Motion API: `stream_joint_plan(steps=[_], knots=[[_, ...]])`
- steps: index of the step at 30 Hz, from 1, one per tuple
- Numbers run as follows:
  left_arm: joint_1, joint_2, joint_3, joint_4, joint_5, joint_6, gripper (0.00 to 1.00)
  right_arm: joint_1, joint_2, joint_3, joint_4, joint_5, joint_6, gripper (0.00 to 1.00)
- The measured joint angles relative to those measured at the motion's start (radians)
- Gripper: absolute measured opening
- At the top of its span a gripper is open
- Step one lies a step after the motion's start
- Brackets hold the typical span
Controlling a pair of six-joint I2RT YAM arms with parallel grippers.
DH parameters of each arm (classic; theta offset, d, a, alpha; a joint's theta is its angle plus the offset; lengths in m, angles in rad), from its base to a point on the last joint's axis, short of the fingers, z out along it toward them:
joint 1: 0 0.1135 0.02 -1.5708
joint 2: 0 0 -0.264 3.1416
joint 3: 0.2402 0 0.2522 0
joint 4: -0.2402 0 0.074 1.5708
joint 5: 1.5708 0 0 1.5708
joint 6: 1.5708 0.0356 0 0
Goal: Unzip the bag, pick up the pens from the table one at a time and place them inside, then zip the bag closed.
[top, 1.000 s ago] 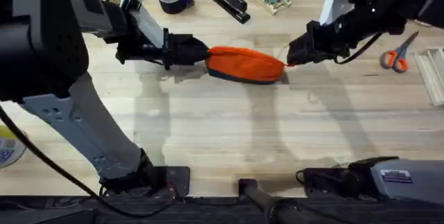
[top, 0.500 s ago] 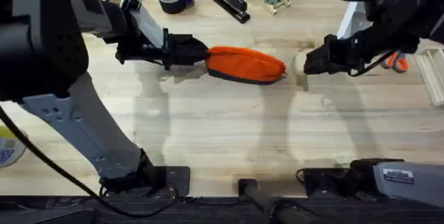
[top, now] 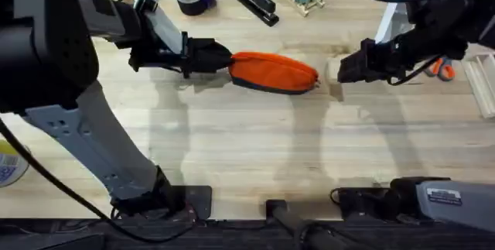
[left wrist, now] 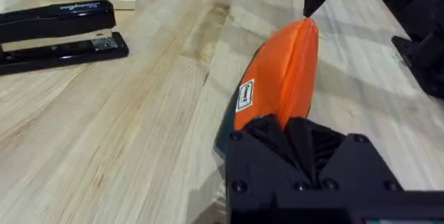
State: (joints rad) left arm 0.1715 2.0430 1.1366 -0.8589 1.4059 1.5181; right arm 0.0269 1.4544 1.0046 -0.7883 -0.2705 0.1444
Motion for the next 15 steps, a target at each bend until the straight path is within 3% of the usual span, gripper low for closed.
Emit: stream_joint_plan(steps=[6,8,10,15], knots=[[0.0,0.0,0.0,0.0,0.0,0.0,0.041,0.0,-0.016,-0.001,0.0,0.0,-0.006,0.033],[0.0,0.0,0.0,0.0,0.0,-0.007,0.041,0.0,-0.041,-0.001,-0.003,0.0,-0.008,0.082],[0.0,0.0,0.0,0.0,0.0,-0.011,0.041,0.0,-0.076,-0.001,-0.019,0.0,-0.014,0.281],[0.0,0.0,0.0,-0.001,0.0,-0.017,0.041,0.0,-0.166,-0.001,-0.088,0.0,-0.025,0.96]])
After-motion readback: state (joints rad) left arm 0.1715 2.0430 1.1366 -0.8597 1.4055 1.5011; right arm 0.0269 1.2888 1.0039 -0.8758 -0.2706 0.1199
